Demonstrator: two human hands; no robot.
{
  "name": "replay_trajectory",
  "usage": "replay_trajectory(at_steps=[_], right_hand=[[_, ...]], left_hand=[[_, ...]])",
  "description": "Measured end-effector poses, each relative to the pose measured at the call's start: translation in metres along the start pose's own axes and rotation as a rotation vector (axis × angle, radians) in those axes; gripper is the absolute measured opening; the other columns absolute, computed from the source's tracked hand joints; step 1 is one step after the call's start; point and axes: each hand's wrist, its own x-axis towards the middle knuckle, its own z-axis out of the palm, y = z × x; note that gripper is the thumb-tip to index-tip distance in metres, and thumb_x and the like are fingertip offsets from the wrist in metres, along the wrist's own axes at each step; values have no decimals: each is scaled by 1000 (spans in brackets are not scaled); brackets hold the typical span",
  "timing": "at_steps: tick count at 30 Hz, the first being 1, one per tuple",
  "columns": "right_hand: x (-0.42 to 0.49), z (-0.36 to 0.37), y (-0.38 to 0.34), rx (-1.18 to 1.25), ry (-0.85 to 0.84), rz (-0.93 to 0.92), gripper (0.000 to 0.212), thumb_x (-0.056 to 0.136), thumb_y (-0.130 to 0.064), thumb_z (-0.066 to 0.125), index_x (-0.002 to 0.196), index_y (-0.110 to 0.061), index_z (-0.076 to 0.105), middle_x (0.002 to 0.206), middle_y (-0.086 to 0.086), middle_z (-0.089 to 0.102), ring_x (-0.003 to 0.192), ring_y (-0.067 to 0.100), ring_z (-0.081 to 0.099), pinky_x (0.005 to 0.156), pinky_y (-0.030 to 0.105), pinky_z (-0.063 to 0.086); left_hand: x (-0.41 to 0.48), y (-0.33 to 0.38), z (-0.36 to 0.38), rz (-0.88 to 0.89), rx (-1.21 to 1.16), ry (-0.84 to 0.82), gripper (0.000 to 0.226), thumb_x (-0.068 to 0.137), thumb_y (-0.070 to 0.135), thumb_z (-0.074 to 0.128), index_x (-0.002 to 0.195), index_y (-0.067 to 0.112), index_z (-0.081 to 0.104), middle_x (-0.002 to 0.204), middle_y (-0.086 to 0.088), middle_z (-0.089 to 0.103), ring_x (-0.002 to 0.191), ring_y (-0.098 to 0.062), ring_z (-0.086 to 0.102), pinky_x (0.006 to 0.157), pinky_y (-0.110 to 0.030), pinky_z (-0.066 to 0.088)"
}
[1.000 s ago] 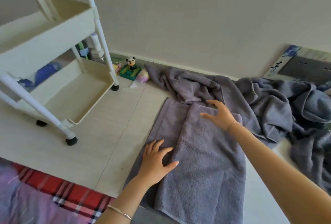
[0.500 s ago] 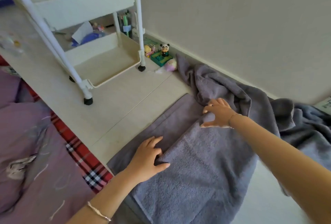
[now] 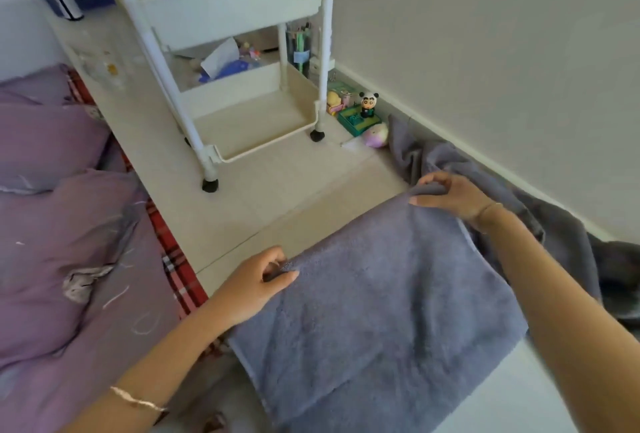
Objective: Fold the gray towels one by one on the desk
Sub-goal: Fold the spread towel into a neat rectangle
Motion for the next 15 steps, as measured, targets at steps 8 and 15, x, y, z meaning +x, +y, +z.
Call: replay_trajectory(at_steps=[8, 15], right_hand=[[21, 54, 42, -96, 128, 88, 50, 83, -26, 71, 124, -5, 50, 115, 8, 57, 111, 24, 53, 83, 29, 40], [22, 62, 30, -73, 198, 36, 34, 84, -27, 70, 106, -6, 56, 97, 6, 57, 91, 21, 52, 79, 30, 41]], left_hand=[[19, -47, 4, -168, 144, 57, 18, 90, 40, 59, 82, 23, 56, 68, 14, 52, 62, 0, 48, 55, -16, 33], [15, -61, -14, -215, 82, -117, 29, 78, 45, 72, 86, 19, 64, 72, 9, 63, 66, 0, 56, 60, -15, 38]])
